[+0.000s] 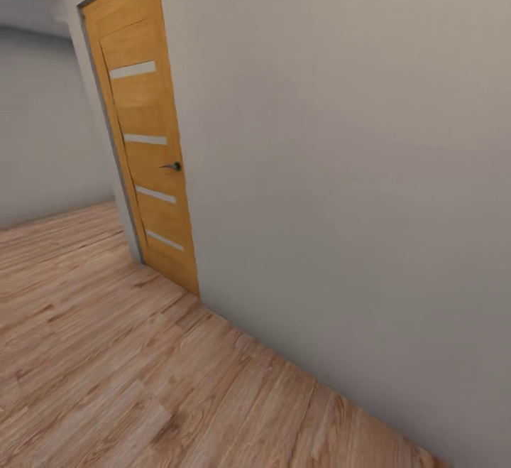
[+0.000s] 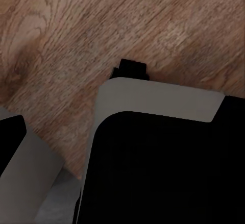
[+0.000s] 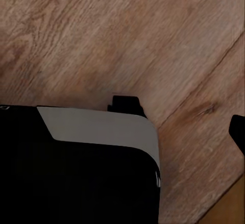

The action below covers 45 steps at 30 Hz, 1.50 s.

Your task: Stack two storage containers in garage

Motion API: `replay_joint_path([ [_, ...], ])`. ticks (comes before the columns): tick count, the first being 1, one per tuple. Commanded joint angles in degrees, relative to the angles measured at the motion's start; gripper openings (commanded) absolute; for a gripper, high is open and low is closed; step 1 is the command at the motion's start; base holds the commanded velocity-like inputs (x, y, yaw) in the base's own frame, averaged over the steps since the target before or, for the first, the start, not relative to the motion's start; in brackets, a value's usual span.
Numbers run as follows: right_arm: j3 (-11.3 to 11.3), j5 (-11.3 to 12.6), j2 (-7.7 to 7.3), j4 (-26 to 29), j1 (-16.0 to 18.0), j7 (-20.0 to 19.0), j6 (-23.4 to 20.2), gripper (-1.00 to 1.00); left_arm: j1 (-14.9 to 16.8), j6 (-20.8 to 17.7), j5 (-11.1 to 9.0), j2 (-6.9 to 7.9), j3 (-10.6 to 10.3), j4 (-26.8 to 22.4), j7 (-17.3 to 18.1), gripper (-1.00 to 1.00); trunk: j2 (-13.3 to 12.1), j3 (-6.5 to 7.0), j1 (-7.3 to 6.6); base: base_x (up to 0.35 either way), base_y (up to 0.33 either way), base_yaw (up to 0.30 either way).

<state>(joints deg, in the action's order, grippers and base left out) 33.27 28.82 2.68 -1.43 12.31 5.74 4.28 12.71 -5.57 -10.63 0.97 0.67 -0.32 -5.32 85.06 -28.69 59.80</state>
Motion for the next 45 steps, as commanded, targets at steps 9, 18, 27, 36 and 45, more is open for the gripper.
replay_joint_path([
  [9,0.48,0.53,0.04,-0.15,0.07,0.06,0.29,1.00,0.04,-0.23,-0.35,-0.01,0.03,-0.04,-0.13,1.00,0.03,-0.06,0.02,0.244,0.000,0.268],
  [18,0.48,0.53,0.04,-0.15,0.07,0.06,0.29,1.00,0.03,-0.23,-0.35,-0.01,0.03,-0.04,-0.13,1.00,0.03,-0.06,0.02,0.258,0.000,0.268],
  [27,0.48,0.53,0.04,-0.15,0.08,0.06,0.29,1.00,0.04,-0.23,-0.35,-0.01,0.03,-0.04,-0.13,1.00,0.03,-0.06,0.02,0.315,0.000,0.268],
  [36,0.48,0.47,0.04,-0.15,0.08,0.06,0.29,1.00,0.04,-0.23,-0.35,-0.01,0.03,-0.04,-0.13,1.00,0.03,-0.06,0.02,0.320,0.000,0.268],
  [45,0.48,0.44,0.08,-0.15,0.06,0.06,0.29,1.00,0.04,-0.23,-0.35,-0.01,0.03,-0.04,-0.13,1.00,0.03,-0.06,0.02,0.321,0.000,0.268],
])
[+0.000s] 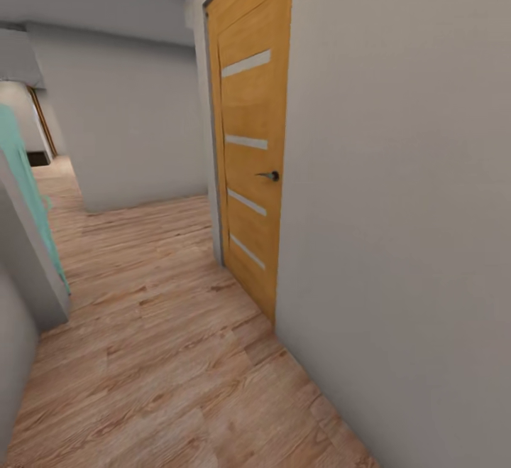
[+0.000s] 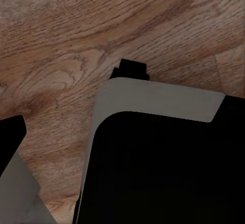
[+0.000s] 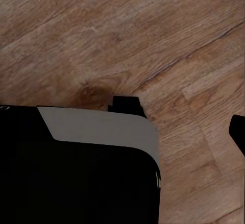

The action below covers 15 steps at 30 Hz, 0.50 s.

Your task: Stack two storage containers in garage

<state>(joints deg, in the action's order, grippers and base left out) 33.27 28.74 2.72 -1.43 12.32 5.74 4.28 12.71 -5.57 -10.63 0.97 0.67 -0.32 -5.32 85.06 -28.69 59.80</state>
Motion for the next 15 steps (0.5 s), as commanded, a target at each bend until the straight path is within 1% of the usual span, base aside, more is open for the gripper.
replay_joint_path([
  [1,0.48,0.53,0.03,-0.15,0.06,0.06,0.30,1.00,0.04,-0.23,-0.35,-0.01,0.04,-0.04,-0.13,1.00,0.03,-0.06,0.03,0.321,0.000,0.268],
  [15,0.48,0.53,0.05,-0.15,0.02,0.06,0.30,1.00,0.03,-0.23,-0.35,-0.01,0.04,-0.04,-0.13,1.00,0.03,-0.06,0.03,0.321,0.000,0.268],
])
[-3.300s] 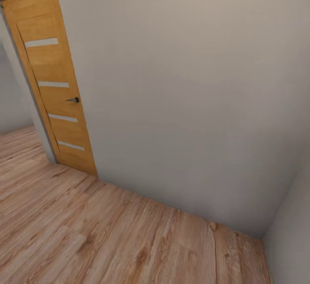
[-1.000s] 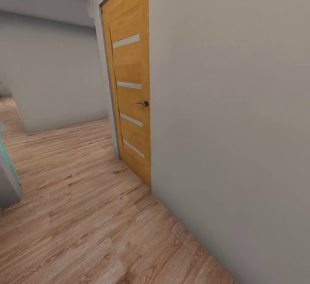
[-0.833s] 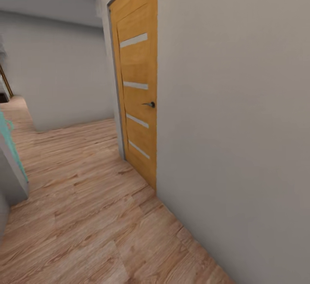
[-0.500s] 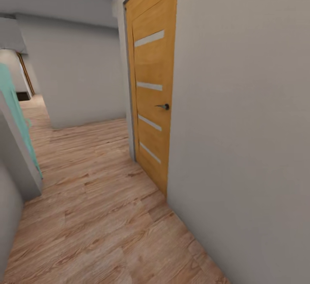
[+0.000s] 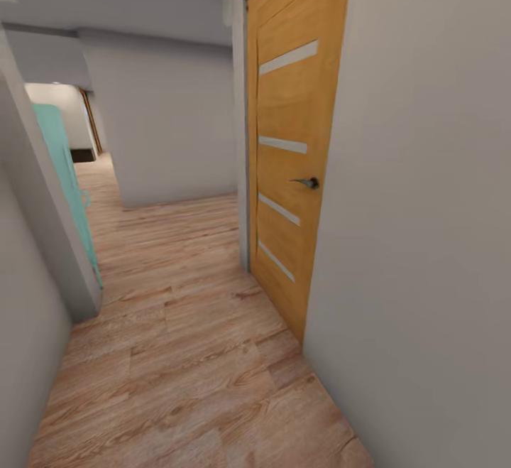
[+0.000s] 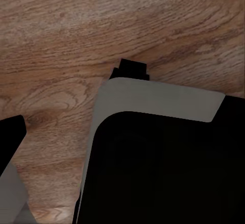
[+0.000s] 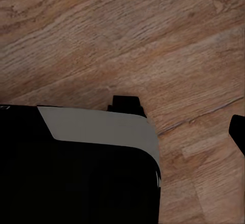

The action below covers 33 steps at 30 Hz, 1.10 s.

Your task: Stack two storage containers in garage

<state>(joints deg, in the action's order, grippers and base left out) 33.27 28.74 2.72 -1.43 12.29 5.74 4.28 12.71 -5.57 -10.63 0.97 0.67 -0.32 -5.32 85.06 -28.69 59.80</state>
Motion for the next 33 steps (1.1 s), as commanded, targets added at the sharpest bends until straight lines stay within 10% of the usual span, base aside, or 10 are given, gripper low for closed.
replay_joint_path([
  [1,0.48,0.53,0.03,-0.15,0.07,0.06,0.29,1.00,0.04,-0.23,-0.35,-0.01,0.04,-0.04,-0.13,1.00,0.03,-0.06,0.03,0.321,0.000,0.268],
  [33,0.48,0.53,0.00,-0.15,0.09,0.06,0.29,1.00,0.04,-0.23,-0.35,-0.01,0.04,-0.04,-0.13,1.00,0.03,-0.06,0.03,0.321,0.000,0.268],
])
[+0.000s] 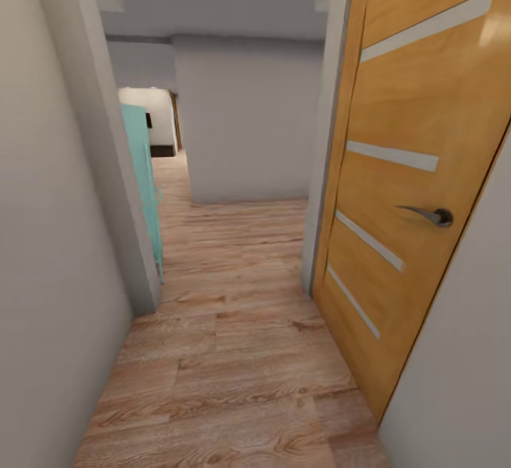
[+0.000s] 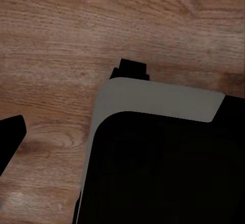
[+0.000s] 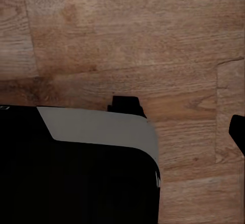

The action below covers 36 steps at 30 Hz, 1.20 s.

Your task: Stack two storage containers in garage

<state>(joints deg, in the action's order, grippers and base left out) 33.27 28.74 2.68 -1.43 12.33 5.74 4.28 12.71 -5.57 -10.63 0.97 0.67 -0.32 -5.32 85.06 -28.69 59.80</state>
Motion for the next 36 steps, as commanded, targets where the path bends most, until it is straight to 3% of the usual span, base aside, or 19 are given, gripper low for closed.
replay_joint_path([
  [1,0.48,0.53,0.04,-0.15,0.06,0.06,0.29,1.00,0.04,-0.23,-0.35,-0.01,0.04,-0.04,-0.13,1.00,0.03,-0.06,0.03,0.321,0.000,0.268],
  [10,0.48,0.53,0.04,-0.15,0.05,0.06,0.29,1.00,0.04,-0.23,-0.35,-0.01,0.04,-0.04,-0.13,1.00,0.03,-0.06,0.03,0.321,0.000,0.235],
  [36,0.48,0.55,0.07,-0.15,0.04,0.06,0.45,1.00,0.04,-0.40,-0.53,0.35,0.12,-0.04,-0.13,1.00,0.03,-0.19,0.03,0.322,0.000,0.022],
])
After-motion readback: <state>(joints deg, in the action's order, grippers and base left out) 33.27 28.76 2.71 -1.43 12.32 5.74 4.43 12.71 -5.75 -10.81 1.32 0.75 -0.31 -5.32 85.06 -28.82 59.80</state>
